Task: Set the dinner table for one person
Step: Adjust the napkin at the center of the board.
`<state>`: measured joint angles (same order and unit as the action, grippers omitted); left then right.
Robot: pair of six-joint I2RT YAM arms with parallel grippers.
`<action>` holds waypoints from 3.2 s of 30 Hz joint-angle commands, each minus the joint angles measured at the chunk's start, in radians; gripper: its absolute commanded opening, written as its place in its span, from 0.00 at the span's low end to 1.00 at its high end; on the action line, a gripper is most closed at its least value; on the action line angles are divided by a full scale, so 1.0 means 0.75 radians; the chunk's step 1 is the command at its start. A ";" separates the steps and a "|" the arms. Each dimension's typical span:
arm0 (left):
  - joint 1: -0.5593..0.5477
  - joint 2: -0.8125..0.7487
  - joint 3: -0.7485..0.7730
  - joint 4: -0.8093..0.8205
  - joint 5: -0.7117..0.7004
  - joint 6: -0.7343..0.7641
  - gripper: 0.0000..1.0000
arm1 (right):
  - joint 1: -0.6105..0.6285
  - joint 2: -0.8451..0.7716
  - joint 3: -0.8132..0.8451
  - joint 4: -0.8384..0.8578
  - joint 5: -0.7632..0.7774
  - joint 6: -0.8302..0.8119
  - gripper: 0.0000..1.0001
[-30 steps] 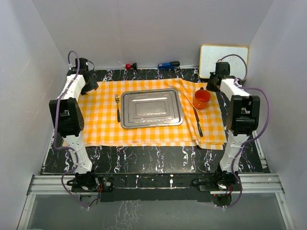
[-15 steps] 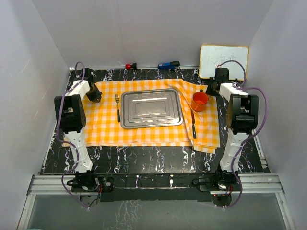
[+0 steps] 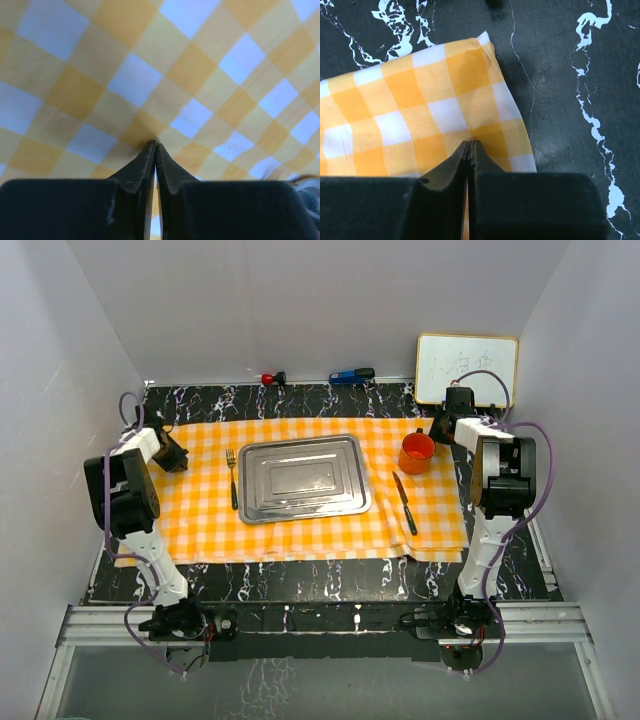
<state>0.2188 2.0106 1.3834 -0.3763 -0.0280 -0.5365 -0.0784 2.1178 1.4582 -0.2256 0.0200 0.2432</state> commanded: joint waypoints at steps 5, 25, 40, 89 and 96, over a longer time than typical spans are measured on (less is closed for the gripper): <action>0.096 0.110 0.025 -0.062 0.083 0.114 0.07 | -0.065 0.162 0.014 -0.073 0.081 -0.040 0.00; -0.025 0.282 0.285 -0.232 -0.038 0.218 0.07 | -0.066 0.243 0.115 -0.090 0.022 -0.061 0.00; -0.059 0.145 0.145 -0.321 -0.160 0.148 0.07 | -0.066 0.255 0.165 -0.079 -0.051 -0.051 0.00; -0.002 0.315 0.429 -0.276 -0.139 0.409 0.29 | -0.066 0.201 0.184 -0.028 -0.133 -0.051 0.10; -0.005 0.186 0.432 -0.302 -0.091 0.369 0.46 | -0.064 -0.006 0.186 -0.043 -0.061 -0.061 0.16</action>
<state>0.1879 2.2108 1.7294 -0.5388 -0.0574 -0.2562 -0.1188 2.2219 1.6039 -0.1837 -0.0788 0.2131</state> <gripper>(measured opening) 0.437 0.145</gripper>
